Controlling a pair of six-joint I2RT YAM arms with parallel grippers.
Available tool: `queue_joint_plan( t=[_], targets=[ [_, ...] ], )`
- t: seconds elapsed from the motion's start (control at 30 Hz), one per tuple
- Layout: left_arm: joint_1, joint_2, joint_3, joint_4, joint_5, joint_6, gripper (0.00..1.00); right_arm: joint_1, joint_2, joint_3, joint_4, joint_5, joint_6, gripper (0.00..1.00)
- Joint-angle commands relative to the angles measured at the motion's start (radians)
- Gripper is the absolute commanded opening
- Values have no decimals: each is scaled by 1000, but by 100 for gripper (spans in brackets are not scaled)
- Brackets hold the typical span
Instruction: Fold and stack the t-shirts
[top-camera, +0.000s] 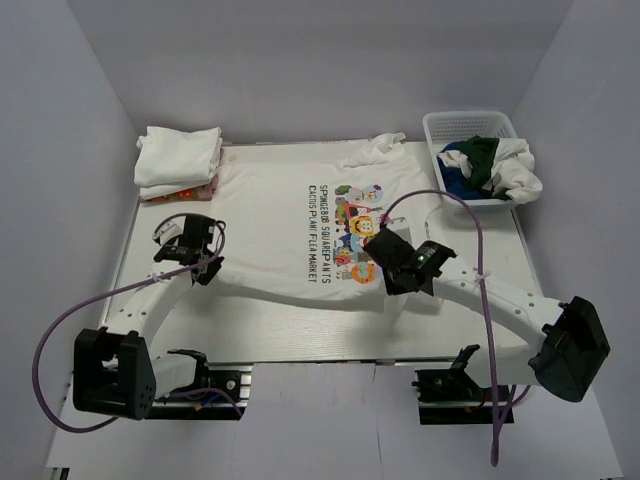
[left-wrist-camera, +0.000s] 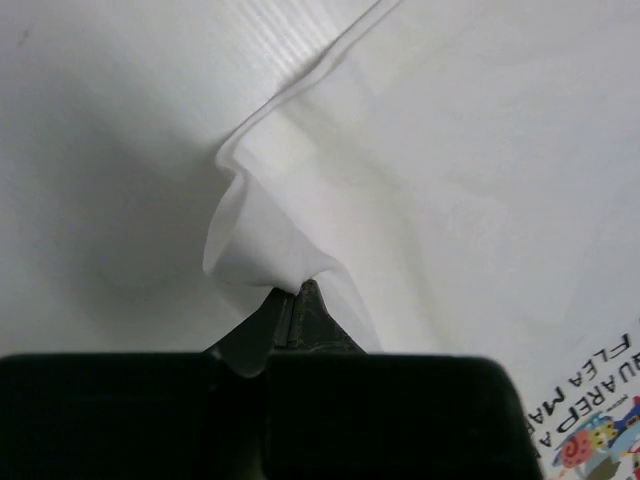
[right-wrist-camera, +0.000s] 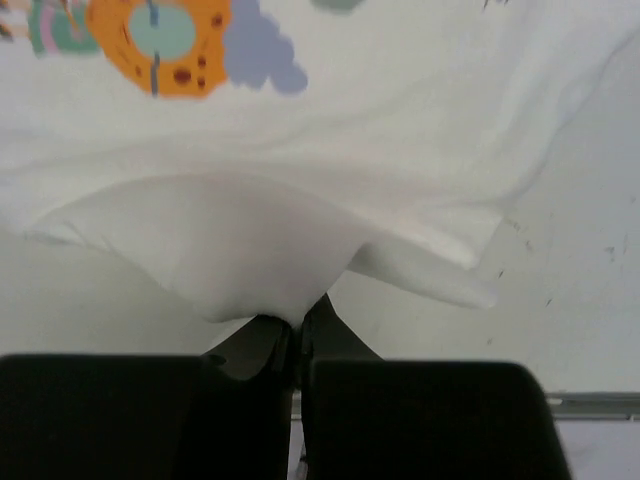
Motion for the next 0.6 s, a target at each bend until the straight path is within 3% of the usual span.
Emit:
queue_joint_plan(
  t=[0.0,0.2,0.57],
  targets=[
    [6,52,84,57,-29,13,0,-68,27,90,123,73,-131,0],
    [6,231,235,69,-106,13,0,-194,167,211,192,76,-242,0],
    [35,590,556,46,-120,4,0,-394,414,430,315,-14,-372,0]
  ],
)
